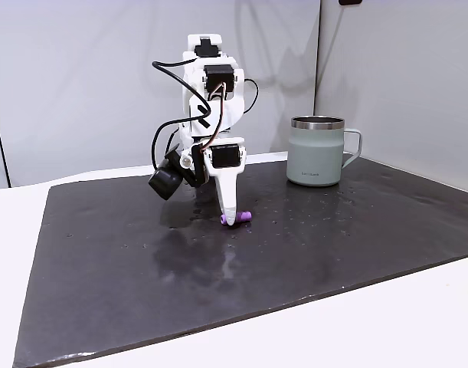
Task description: Grasp a pengrip and put it in the cup.
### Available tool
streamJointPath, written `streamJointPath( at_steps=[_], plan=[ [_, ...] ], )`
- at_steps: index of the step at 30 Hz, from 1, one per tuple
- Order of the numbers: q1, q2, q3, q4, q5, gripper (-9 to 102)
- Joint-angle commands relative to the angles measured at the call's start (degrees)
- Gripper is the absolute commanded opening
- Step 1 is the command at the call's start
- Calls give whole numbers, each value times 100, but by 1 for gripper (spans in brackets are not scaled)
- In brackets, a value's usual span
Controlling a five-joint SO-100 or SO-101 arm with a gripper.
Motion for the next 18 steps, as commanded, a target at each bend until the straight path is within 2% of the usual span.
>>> streamJointPath(
  at_steps=[1, 8, 18],
  plan=[
    [141, -35, -369, -220, -167, 14],
    [123, -123, -510, -316, -281, 1],
    [132, -88, -677, -176, -290, 0]
  ],
)
